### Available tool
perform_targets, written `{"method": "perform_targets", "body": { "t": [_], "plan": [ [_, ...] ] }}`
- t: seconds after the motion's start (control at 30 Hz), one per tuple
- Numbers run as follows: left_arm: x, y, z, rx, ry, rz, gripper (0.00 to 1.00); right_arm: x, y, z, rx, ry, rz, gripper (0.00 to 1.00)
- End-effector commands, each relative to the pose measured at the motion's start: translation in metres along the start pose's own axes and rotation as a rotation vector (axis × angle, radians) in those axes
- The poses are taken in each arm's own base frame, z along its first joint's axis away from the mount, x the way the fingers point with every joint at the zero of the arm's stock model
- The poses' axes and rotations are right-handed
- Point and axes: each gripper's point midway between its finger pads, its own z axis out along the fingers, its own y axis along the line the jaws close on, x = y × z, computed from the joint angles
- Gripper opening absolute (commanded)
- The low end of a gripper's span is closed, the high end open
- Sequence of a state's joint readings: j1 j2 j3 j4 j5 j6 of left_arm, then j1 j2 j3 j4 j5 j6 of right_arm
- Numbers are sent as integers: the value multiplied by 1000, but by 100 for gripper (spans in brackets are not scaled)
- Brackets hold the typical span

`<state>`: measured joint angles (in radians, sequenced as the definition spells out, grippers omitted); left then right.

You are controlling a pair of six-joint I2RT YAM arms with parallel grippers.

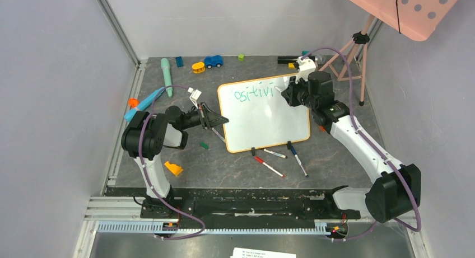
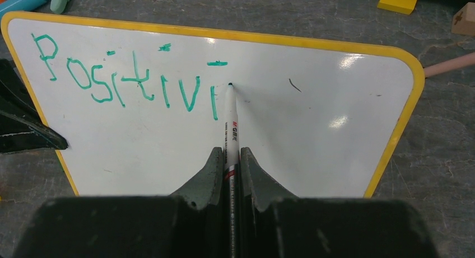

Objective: Write a sentence on the whiteboard

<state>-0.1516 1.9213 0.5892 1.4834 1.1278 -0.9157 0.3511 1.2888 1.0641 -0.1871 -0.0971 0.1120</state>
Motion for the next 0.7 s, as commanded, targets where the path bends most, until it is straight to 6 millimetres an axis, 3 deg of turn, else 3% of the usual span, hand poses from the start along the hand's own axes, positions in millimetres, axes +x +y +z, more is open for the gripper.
{"method": "perform_targets", "body": {
  "t": [0.0,0.23,0.67],
  "plan": [
    [-8,-8,1,42,-7,98,2,-24,-7,-2,48,-58,2,0],
    [-8,-8,1,41,-7,98,2,-27,-22,-7,137,-66,0,0],
    [-9,-8,1,36,-14,102,2,-57,-2,-20,30,-152,-34,0]
  ]
}}
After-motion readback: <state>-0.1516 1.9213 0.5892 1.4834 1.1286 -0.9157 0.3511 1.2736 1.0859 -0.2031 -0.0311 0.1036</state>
